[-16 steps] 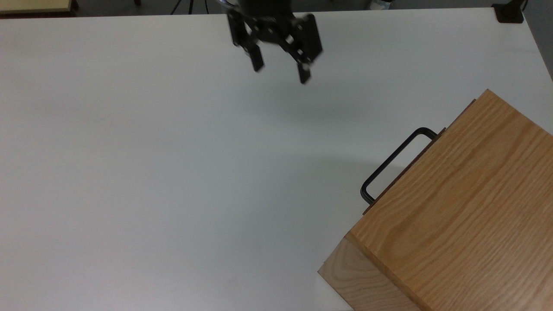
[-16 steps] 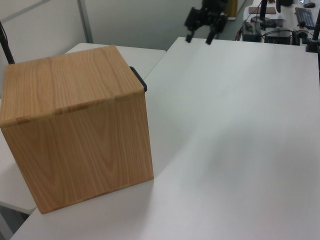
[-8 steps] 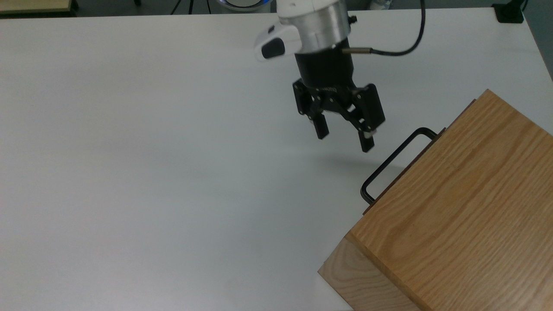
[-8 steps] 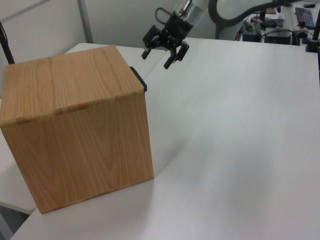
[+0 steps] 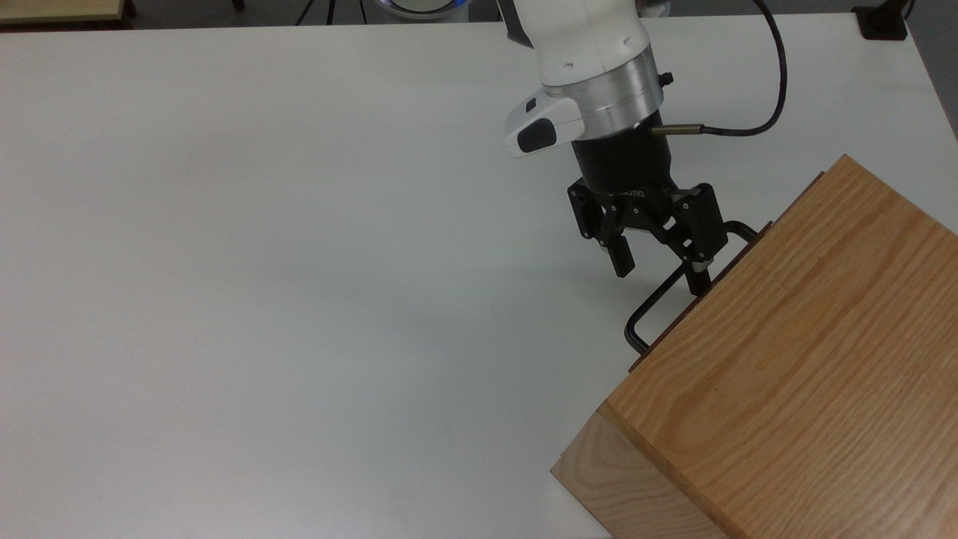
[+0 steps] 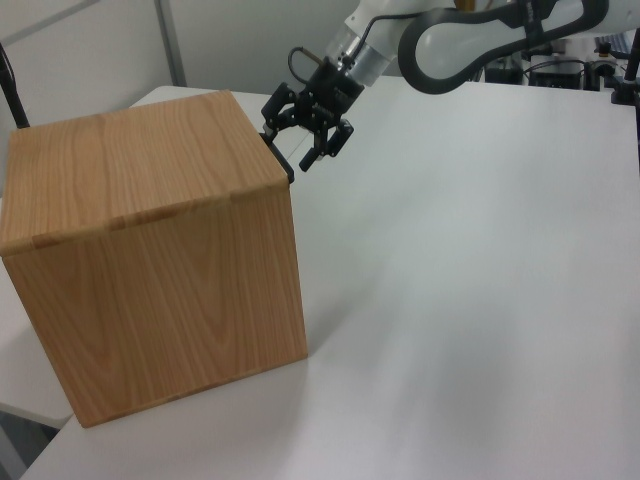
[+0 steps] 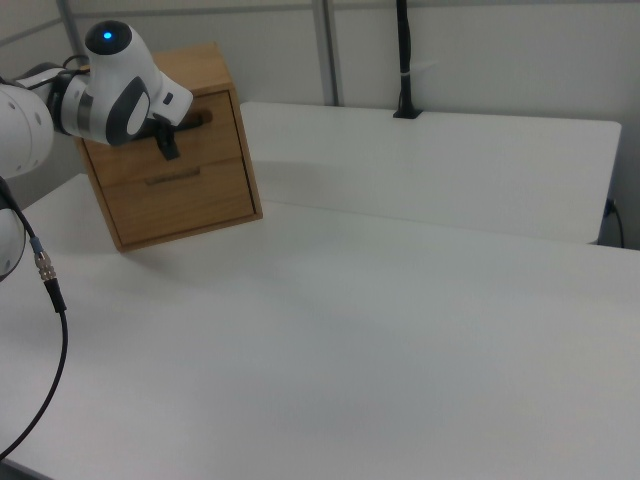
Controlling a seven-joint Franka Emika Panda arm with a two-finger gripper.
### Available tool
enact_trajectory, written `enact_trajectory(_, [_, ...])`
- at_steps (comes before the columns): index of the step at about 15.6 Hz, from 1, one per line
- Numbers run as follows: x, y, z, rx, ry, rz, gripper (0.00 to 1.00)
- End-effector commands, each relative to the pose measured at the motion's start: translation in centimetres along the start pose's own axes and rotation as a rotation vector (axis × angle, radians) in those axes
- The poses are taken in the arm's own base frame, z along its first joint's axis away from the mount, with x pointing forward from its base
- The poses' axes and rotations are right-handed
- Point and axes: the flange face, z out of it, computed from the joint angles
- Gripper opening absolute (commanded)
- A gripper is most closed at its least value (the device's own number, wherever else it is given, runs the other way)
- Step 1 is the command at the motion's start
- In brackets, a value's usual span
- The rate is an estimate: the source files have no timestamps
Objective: Open the drawer by sliding it
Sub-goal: 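Close the gripper around the black bar handle, then pull the handle away from the cabinet, sliding the drawer out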
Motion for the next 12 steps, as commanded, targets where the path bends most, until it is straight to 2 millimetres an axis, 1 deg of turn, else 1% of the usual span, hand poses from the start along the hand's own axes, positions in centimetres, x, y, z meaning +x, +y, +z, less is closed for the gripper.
enact_trajectory(1, [-0.3,-0.3,0.7,0.018,-0.003,0.023,0.45])
enact_trajectory(2, [-0.3,-0.2,1.0,0.015,-0.007,0.026,0.22])
enact_trajectory(3, [-0.2,-0.1,1.0,0.015,-0.008,0.030,0.08])
enact_trajectory(4, [-0.1,-0.1,0.8,0.018,-0.006,0.036,0.00])
enact_trajectory(6, [-0.2,-0.1,0.8,0.013,-0.003,0.028,0.00])
enact_trajectory(8, [0.3,-0.1,0.1,0.014,0.006,0.026,0.00])
enact_trajectory(9, [0.7,-0.3,-0.8,0.020,0.016,0.025,0.00])
enact_trajectory(12, [0.9,0.8,-2.5,-0.007,0.026,0.022,0.00])
